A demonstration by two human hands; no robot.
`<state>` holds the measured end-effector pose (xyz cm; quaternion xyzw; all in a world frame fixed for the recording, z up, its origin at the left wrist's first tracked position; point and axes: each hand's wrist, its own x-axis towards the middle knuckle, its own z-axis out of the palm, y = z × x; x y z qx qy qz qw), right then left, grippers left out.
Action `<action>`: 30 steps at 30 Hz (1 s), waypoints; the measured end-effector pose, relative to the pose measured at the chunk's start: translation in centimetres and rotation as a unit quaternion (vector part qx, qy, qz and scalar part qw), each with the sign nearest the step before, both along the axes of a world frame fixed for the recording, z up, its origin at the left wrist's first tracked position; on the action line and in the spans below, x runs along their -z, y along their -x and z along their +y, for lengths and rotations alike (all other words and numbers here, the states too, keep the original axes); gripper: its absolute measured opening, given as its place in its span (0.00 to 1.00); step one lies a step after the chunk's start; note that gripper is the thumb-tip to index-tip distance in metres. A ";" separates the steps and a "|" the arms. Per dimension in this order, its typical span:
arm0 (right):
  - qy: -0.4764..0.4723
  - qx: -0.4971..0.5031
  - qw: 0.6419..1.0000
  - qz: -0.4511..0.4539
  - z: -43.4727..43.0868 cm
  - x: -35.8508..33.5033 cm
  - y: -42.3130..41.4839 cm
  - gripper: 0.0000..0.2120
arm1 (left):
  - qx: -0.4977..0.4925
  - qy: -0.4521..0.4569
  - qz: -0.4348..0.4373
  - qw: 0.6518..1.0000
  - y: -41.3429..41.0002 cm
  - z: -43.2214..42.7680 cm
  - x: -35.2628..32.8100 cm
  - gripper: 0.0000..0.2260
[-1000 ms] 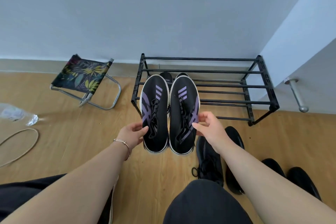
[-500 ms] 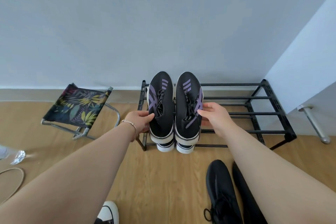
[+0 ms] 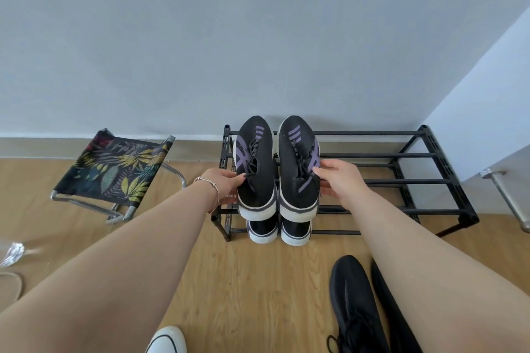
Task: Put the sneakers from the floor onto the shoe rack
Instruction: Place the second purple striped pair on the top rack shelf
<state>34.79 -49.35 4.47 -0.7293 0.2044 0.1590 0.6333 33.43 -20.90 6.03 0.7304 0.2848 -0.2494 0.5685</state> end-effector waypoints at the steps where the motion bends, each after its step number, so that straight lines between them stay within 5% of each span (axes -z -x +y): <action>1: 0.004 0.005 1.000 -0.001 0.1 -0.1 0.0 0.13 | -0.001 -0.006 -0.002 1.000 0.0 -0.1 0.1 0.15; 5: 0.027 0.025 0.999 0.006 0.7 -0.5 0.1 0.13 | 0.002 -0.058 -0.016 0.998 0.1 -0.6 0.3 0.06; 11: 0.099 0.004 0.995 -0.021 1.2 -1.2 0.7 0.15 | 0.019 -0.148 -0.080 0.986 1.7 -1.9 -0.3 0.19; 19: 0.269 -0.049 0.955 -0.116 1.1 -3.2 3.8 0.27 | -0.028 -0.258 -0.129 0.957 3.8 -4.4 -2.6 0.23; 24: 0.372 -0.092 0.908 -0.171 -0.1 -4.2 5.8 0.27 | 0.059 -0.374 -0.192 0.906 5.5 -6.9 -4.7 0.24; 30: 0.512 -0.164 0.809 -0.238 -2.8 -5.3 8.1 0.27 | 0.216 -0.490 -0.217 0.816 7.5 -10.8 -6.6 0.27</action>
